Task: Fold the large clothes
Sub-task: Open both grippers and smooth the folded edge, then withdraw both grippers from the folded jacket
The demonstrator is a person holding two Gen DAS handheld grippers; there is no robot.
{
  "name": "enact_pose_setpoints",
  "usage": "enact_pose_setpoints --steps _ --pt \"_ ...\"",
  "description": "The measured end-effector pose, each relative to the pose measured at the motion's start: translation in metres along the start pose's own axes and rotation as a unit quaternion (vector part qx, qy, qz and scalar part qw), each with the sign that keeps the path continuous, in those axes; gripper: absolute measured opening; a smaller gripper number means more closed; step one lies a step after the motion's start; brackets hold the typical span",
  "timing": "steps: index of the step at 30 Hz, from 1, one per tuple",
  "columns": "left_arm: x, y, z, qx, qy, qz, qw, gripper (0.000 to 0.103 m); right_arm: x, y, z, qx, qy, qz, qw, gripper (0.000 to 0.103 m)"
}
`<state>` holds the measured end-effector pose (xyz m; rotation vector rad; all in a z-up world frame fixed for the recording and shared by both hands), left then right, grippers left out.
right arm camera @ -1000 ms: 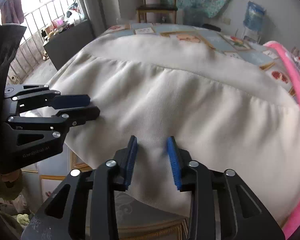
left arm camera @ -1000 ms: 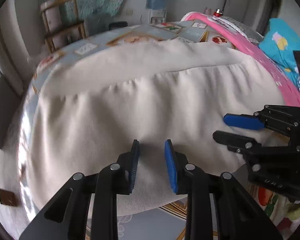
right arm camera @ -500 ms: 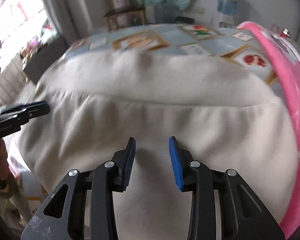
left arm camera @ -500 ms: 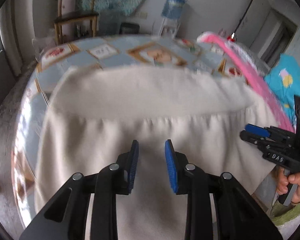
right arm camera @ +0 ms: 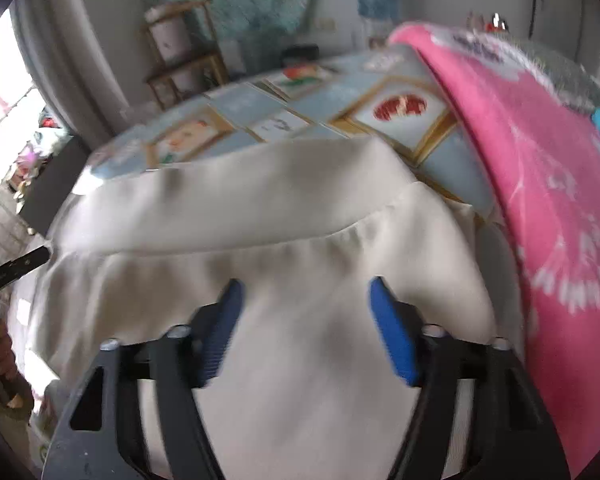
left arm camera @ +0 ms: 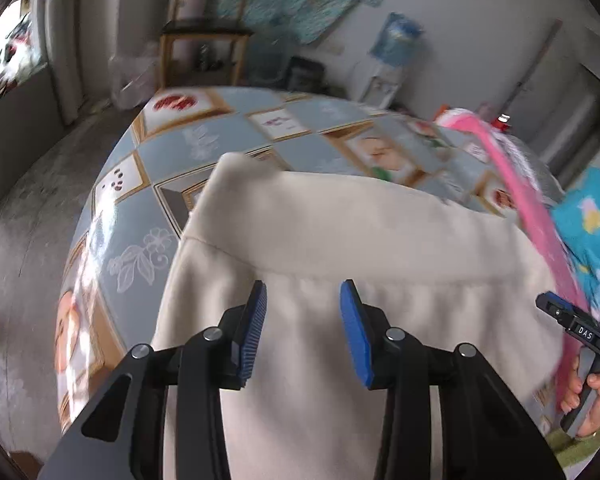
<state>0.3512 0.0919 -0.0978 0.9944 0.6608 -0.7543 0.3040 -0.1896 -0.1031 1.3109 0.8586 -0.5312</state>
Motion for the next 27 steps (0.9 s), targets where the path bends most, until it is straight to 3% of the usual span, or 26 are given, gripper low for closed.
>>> enact_pose_setpoints --steps 4,6,10,12,18,24,27 --pt "-0.037 -0.042 0.019 0.063 -0.002 0.002 0.998 0.052 -0.027 -0.037 -0.03 -0.031 -0.011 -0.003 0.999 0.083" --pt "-0.044 -0.065 0.026 0.08 -0.013 -0.003 0.9967 0.063 -0.028 -0.055 -0.035 -0.037 -0.029 -0.01 0.999 0.086" --pt "-0.027 -0.098 0.024 0.113 0.032 -0.011 0.993 0.07 -0.004 -0.075 -0.031 -0.056 -0.073 -0.03 0.995 0.09" --pt "-0.017 -0.103 0.016 0.108 0.06 -0.01 0.9923 0.07 -0.007 -0.071 -0.034 -0.055 -0.083 -0.038 0.994 0.09" --pt "-0.047 -0.099 0.021 0.082 0.04 0.02 0.9956 0.072 -0.046 -0.06 -0.052 -0.011 -0.038 0.014 0.999 0.091" --pt "-0.091 -0.101 0.042 0.087 0.037 0.065 0.9934 0.097 -0.078 -0.063 -0.083 -0.013 -0.035 0.044 0.998 0.096" --pt "-0.112 -0.101 0.058 0.096 0.028 0.093 0.9906 0.098 -0.087 -0.066 -0.095 -0.026 -0.045 0.04 0.998 0.096"
Point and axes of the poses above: each gripper's, at about its wrist camera, not at the fingertips, and x roughly the way its jaws point, z to its right, y to its top, the point moved 10 cm from there along x, roughly the way its jaws point, and after that the axes turned 14 degrees about -x, right-handed, at the moved point
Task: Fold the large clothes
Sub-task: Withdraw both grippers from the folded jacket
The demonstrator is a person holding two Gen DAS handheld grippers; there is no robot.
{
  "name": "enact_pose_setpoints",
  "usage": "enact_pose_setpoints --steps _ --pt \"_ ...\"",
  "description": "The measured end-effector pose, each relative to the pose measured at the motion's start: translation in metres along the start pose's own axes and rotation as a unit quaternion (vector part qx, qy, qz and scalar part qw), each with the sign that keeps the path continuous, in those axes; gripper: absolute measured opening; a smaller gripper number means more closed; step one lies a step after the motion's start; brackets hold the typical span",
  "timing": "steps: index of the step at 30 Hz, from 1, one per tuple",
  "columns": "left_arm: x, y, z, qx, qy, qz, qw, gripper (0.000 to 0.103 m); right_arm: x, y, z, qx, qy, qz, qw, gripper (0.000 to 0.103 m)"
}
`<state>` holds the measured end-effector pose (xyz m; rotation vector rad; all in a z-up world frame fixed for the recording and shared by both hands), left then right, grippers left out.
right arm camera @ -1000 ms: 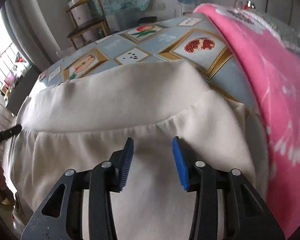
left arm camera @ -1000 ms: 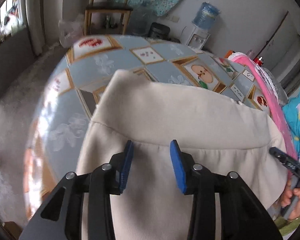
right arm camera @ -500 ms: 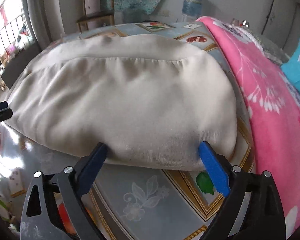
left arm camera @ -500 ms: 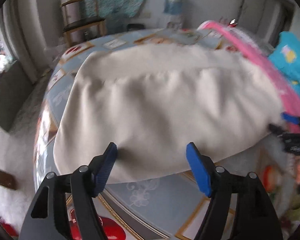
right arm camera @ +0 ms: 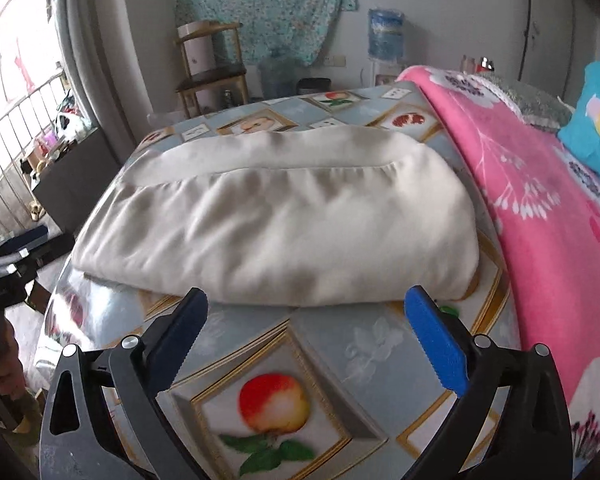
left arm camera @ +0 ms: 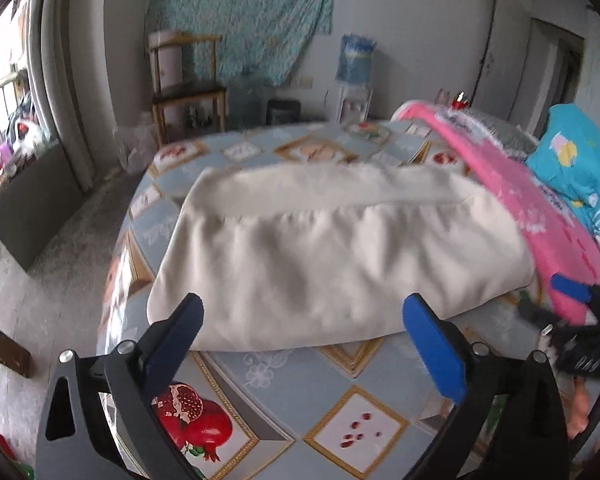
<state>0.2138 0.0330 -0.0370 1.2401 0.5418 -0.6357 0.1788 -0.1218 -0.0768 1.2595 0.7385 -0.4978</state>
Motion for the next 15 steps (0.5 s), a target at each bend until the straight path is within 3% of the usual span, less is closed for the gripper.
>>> enact_pose_setpoints --steps 3,6,12,15 --pt "-0.012 0.004 0.01 0.01 0.017 0.014 0.9997 0.098 -0.01 0.0 -0.004 -0.013 -0.022 0.001 1.0 0.096" --pt "-0.021 0.007 0.013 0.021 0.072 0.033 0.9966 0.098 -0.022 0.0 -0.003 -0.015 -0.044 0.005 0.999 0.096" --pt "-0.024 0.005 0.024 0.039 0.089 0.044 0.9943 0.098 -0.035 -0.002 0.009 -0.001 -0.073 0.008 0.997 0.096" --pt "-0.02 0.001 0.028 0.037 0.088 0.029 0.9951 0.098 -0.035 -0.006 0.014 0.009 -0.086 -0.001 0.996 0.096"
Point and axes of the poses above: each gripper's, at about its wrist camera, not at the fingertips, and x roughly the way its jaws point, z to its right, y to its top, the point moved 10 cm from there along x, roughly the way its jaws point, and after that the axes turned 14 degrees about -x, right-handed, at the moved point
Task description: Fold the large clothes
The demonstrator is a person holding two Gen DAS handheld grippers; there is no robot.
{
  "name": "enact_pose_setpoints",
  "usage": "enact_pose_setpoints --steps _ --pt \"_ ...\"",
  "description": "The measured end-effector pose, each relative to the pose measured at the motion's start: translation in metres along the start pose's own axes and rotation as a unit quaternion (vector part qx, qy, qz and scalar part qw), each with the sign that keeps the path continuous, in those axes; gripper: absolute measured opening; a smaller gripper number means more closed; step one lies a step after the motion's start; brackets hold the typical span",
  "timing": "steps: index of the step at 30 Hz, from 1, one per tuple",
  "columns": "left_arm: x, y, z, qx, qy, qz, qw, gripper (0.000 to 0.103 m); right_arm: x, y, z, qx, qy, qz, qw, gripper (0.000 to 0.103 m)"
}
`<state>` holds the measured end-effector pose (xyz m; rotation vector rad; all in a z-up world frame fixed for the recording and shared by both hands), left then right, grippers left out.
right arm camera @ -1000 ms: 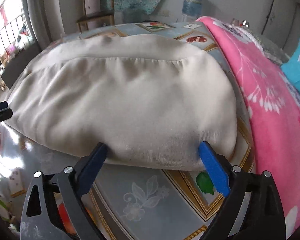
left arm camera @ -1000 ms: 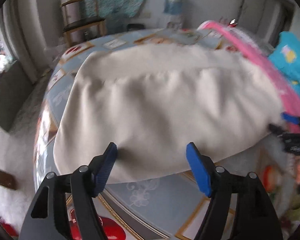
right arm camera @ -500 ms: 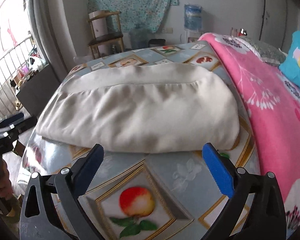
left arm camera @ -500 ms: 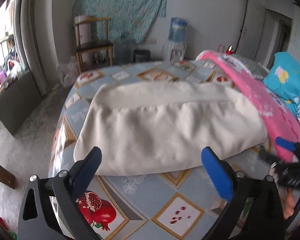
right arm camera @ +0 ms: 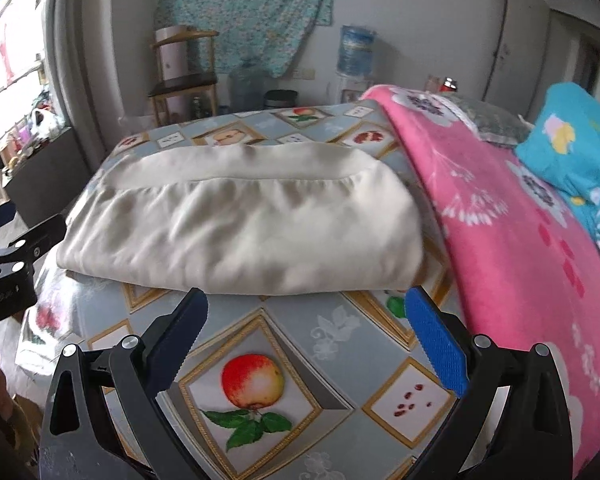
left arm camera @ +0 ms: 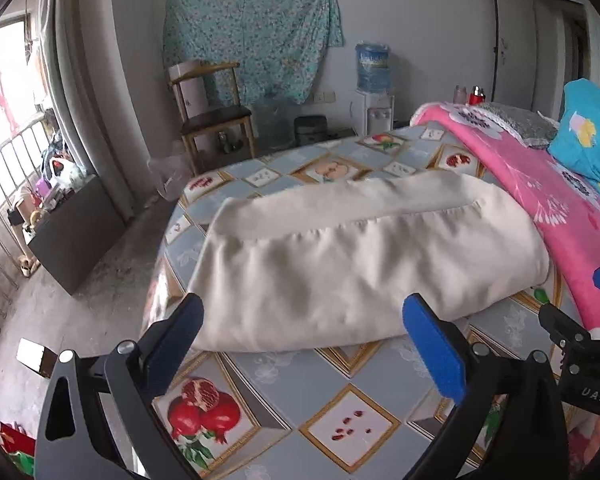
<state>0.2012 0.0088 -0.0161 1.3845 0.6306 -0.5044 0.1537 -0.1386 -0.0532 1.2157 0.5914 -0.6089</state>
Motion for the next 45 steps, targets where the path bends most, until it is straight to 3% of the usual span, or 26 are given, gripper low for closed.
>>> enact_pose_setpoints --steps 3,10,18,30,45 --pt "0.006 -0.005 0.004 0.007 0.005 -0.021 0.9997 0.098 0.0 -0.004 0.003 0.013 0.003 -0.009 1.0 0.096" --pt "0.018 -0.01 -0.007 -0.056 0.01 -0.063 0.9964 0.098 0.004 -0.007 0.008 0.042 0.011 -0.029 0.999 0.096" --pt "0.034 -0.032 -0.007 -0.059 0.028 -0.112 0.9916 0.098 0.02 -0.017 0.003 0.031 0.016 -0.059 0.998 0.096" --pt "0.046 -0.047 -0.002 -0.054 0.042 -0.143 0.9874 0.098 0.033 -0.02 0.002 0.028 0.023 -0.079 0.996 0.096" --pt "0.049 -0.051 0.002 -0.051 0.033 -0.153 0.9863 0.098 0.039 -0.021 -0.007 0.015 0.024 -0.088 0.996 0.096"
Point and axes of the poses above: each gripper's, at about its wrist camera, not at the fingertips, and x roughly the way its jaws point, z to its right, y to its top, the point moved 10 cm from there along x, roughly the way its jaws point, and after that the axes turned 14 degrees about -x, right-handed, at the moved point
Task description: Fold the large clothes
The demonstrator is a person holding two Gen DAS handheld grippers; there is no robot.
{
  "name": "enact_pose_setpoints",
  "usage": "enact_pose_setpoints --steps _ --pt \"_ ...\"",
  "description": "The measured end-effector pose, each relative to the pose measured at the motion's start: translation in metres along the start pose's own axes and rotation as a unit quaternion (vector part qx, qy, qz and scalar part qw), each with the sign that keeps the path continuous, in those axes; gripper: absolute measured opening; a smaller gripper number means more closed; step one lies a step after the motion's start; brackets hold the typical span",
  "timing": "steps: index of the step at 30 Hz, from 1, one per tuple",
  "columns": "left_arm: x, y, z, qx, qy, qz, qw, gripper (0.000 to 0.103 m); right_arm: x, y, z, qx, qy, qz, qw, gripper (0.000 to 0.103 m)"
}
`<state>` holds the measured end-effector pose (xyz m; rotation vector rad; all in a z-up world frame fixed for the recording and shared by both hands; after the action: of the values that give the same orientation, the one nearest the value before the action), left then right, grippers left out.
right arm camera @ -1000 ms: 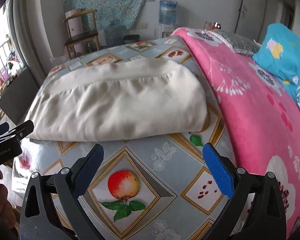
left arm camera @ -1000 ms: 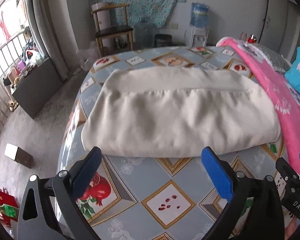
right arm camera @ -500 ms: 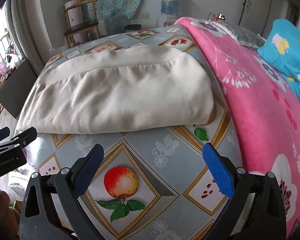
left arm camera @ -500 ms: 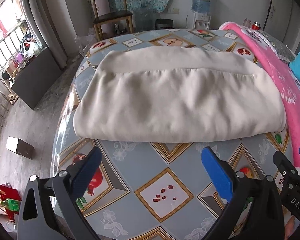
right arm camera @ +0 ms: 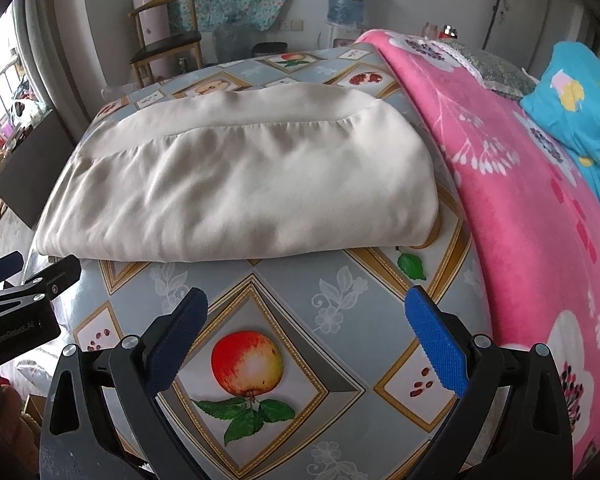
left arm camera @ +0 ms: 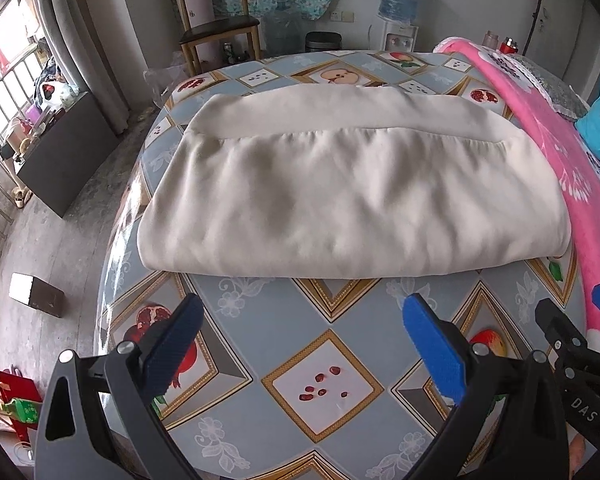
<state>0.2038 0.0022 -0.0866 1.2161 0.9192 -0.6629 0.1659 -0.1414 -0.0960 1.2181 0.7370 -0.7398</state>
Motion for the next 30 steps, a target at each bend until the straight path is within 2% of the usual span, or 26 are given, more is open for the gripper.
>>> enact_pose_setpoints --steps 30 --pt "0.0015 -0.0008 -0.0008 -0.011 -0.008 -0.009 0.9999 0.098 0.0029 0.0029 0.0004 0.001 -0.001 -0.003 1.0 0.096"
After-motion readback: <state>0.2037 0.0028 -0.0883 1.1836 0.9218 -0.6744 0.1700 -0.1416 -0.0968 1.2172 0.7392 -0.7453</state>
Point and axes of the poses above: each gripper's, at about its wrist camera, not at the fingertips, and x roughly the way its jaws point, z to its right, y to its top, the point moved 10 cm from there along x, roughly the way its jaws point, and after that the axes turned 14 degrees about -x, right-handed, at the moved point
